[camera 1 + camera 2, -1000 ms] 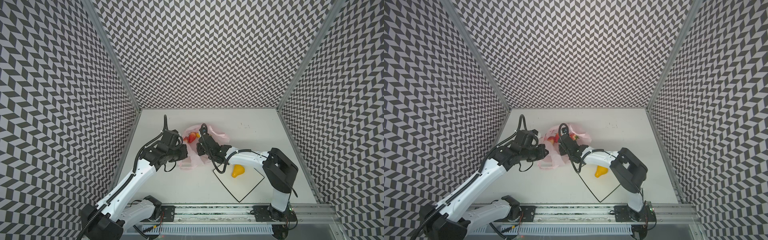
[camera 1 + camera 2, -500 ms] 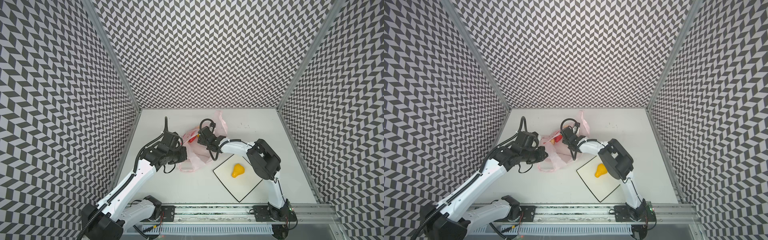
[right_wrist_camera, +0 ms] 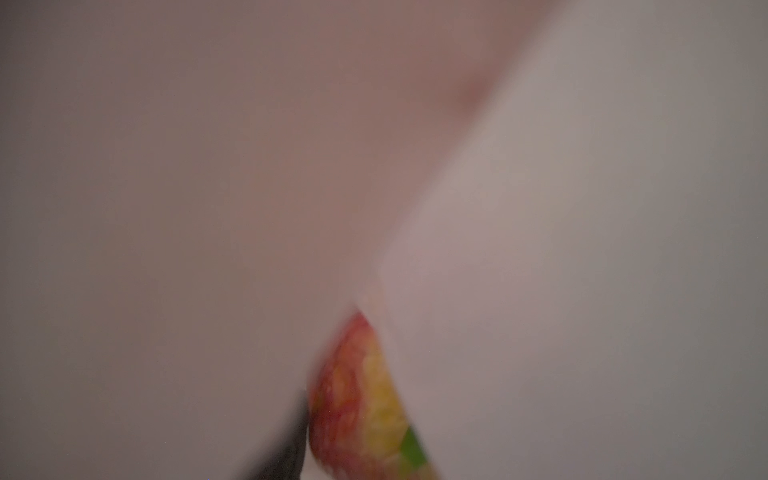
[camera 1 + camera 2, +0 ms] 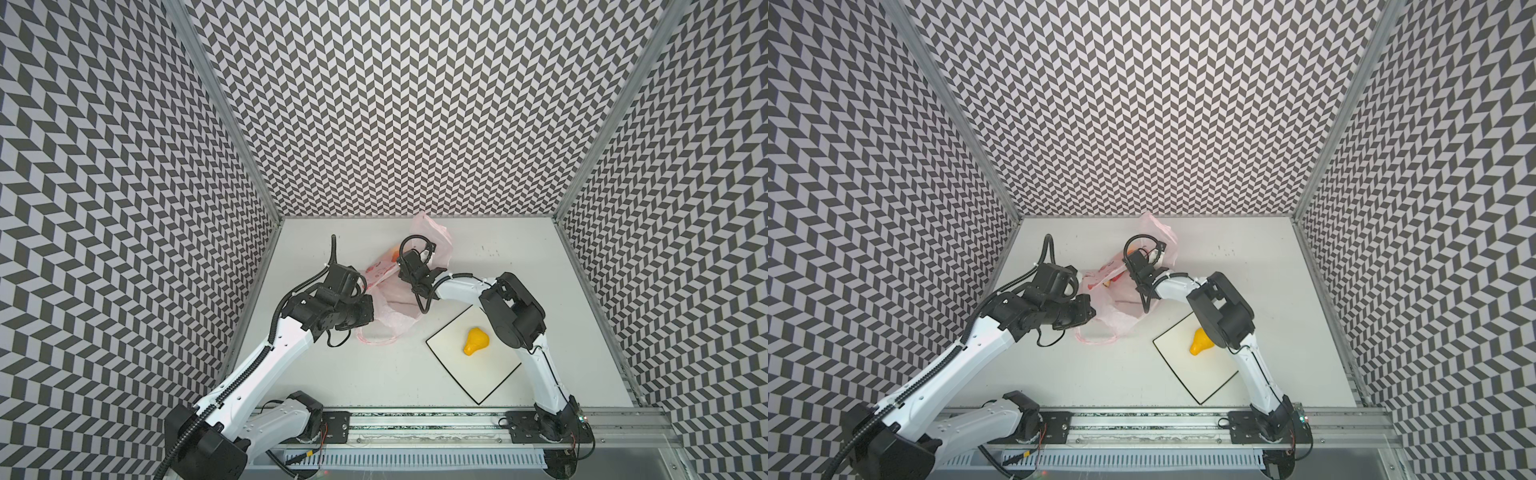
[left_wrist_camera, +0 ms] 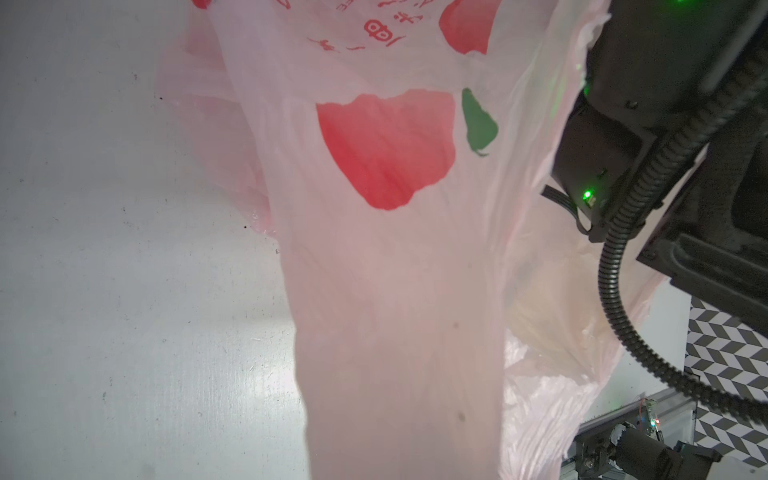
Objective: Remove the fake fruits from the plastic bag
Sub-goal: 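Grasp a red-and-yellow strawberry in the bag with the right gripper and lift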
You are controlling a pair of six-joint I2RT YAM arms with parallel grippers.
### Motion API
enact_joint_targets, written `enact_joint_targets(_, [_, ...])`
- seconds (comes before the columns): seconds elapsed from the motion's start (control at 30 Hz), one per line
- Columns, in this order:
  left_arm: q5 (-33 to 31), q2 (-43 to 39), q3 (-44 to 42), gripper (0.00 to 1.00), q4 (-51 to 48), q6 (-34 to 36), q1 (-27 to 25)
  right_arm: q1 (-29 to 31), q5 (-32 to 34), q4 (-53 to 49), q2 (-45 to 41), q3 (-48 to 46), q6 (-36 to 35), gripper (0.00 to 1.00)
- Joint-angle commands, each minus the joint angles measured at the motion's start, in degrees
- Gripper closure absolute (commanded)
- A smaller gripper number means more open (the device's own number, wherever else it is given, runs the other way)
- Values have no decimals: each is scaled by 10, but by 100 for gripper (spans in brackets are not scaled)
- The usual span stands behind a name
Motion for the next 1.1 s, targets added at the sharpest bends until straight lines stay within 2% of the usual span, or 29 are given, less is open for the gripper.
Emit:
enact_joint_targets(0.0, [0, -3, 12, 100, -17, 2, -5, -7, 20, 41, 17, 22, -9, 17])
enact_joint_targets(0.17, [3, -1, 11, 100, -21, 5, -4, -13, 25, 60, 25, 42, -20, 16])
enact_joint_targets(0.5, [0, 2, 15, 100, -15, 6, -5, -18, 24, 14, 61, 79, -11, 36])
enact_joint_targets(0.7, [1, 0, 10, 100, -1, 1, -4, -19, 17, 12, 63, 82, -32, 38])
enact_joint_targets(0.9, [3, -3, -5, 100, 25, -7, -4, -19, -32, 39, 39, 71, -73, 53])
enact_joint_targets(1.07, [9, 10, -7, 100, 46, -12, -4, -18, -113, 56, -1, 54, -100, 66])
